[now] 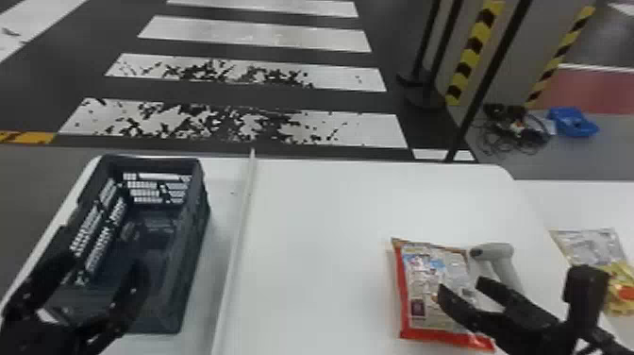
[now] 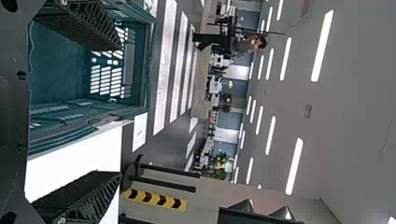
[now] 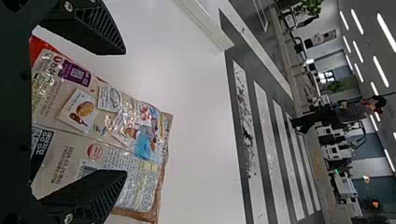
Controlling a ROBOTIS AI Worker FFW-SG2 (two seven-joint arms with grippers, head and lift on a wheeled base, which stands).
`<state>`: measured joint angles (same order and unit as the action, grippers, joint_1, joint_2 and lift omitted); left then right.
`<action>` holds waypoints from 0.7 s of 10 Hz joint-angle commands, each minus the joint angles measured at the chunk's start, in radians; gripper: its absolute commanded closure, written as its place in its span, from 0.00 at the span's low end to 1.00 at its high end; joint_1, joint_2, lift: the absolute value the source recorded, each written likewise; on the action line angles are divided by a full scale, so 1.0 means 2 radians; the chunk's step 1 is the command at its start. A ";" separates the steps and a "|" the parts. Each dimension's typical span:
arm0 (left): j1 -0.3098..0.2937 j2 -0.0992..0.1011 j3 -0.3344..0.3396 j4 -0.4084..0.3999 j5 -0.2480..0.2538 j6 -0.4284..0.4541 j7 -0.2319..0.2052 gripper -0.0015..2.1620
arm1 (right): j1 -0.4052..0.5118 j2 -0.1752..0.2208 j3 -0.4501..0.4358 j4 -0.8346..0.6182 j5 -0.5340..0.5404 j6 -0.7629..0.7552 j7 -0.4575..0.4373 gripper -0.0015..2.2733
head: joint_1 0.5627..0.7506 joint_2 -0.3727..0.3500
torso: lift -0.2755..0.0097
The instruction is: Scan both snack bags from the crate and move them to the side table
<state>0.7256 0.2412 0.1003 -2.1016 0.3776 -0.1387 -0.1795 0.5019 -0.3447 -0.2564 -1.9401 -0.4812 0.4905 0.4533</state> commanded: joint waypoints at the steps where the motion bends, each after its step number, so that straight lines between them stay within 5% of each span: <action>1: 0.000 -0.001 0.000 0.003 0.000 -0.002 0.000 0.02 | -0.023 0.004 0.022 0.009 0.016 0.026 0.000 0.04 | 0.70 0.41 | 0.63; 3: -0.003 -0.001 0.000 0.012 0.000 -0.002 0.000 0.02 | -0.067 0.011 0.041 0.054 0.039 0.052 -0.001 0.04 | 0.70 0.46 | 0.63; 6: -0.011 -0.002 0.000 0.025 0.000 -0.002 0.000 0.02 | -0.110 0.008 0.070 0.146 0.089 -0.017 0.007 0.06 | 0.70 0.48 | 0.63; 7: -0.014 -0.002 0.000 0.030 0.000 -0.003 0.000 0.02 | -0.110 0.005 0.075 0.156 0.106 -0.032 0.008 0.19 | 0.70 0.47 | 0.63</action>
<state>0.7013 0.2379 0.0998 -2.0481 0.3773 -0.1445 -0.1795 0.2836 -0.3314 -0.1143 -1.6443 -0.2901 0.4454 0.4694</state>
